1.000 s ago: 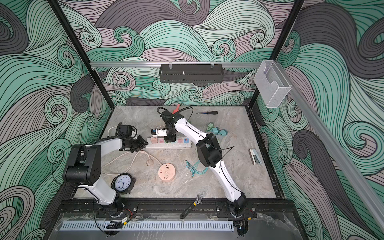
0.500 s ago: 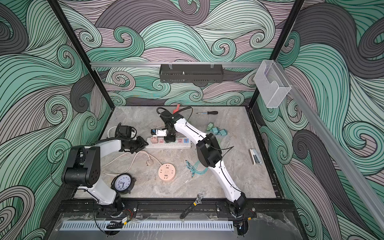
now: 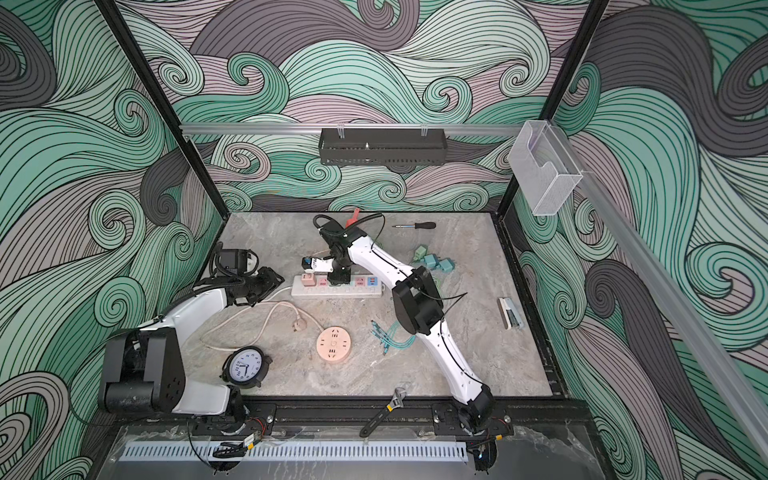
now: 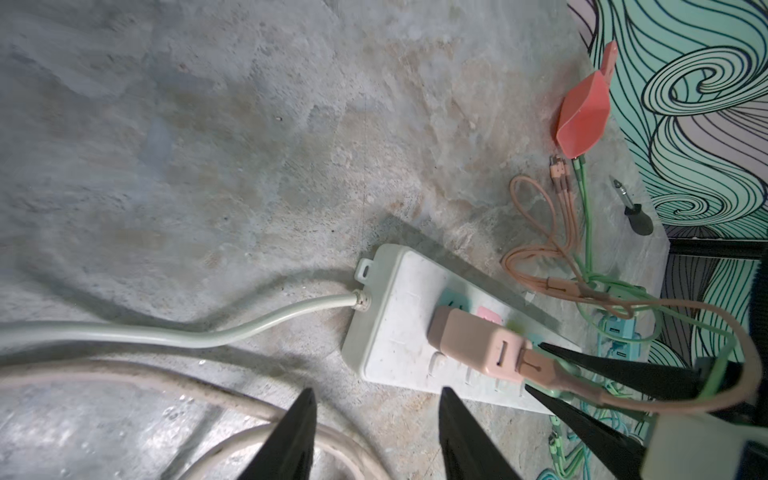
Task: Insert the plug
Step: 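Push the charger into the yellow socket and open the right gripper, then lift the open right gripper off the strip and swing it toward the chargers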
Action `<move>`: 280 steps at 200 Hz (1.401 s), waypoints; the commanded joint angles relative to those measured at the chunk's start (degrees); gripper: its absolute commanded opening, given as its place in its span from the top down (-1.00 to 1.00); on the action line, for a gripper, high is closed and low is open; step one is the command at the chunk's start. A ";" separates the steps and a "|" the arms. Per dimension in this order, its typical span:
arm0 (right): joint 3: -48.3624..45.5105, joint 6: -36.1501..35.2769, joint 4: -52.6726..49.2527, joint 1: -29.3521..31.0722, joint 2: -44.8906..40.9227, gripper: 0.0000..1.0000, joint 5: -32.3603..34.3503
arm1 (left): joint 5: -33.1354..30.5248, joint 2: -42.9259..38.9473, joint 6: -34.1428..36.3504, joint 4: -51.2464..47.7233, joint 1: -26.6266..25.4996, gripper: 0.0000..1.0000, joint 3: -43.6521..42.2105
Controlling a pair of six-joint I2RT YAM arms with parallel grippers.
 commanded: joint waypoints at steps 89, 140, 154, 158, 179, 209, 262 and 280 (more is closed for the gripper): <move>-6.54 5.18 1.00 -0.82 -7.56 -0.94 -0.14 | 1.06 -8.35 1.09 -5.79 3.25 -0.11 -0.17; -13.75 7.12 2.75 -1.66 -13.56 -0.98 -0.62 | 2.08 -10.66 1.40 -7.17 3.81 -0.11 -0.19; -15.38 8.12 2.75 -1.85 -14.74 -0.98 -0.39 | 2.43 -12.20 0.99 -7.54 4.00 -0.11 -0.08; -16.03 8.10 2.68 -1.83 -15.16 -0.98 -0.47 | 2.39 -12.74 0.85 -7.54 4.06 -0.11 0.00; -19.53 7.70 2.79 -2.05 -17.50 -0.98 -0.85 | 2.65 -15.37 0.65 -8.14 4.21 -0.11 0.99; -23.40 6.85 2.33 -2.15 -19.63 -0.98 -1.26 | 2.68 -19.35 0.64 -8.46 4.26 -0.11 1.85; -24.08 5.42 -0.02 -2.23 -18.97 -0.98 -4.15 | 2.80 -23.90 2.03 -10.30 4.44 -0.19 3.83; -22.39 4.96 -1.19 -2.20 -17.48 -0.98 -5.62 | 3.65 -24.04 2.37 -11.21 4.48 -0.19 4.58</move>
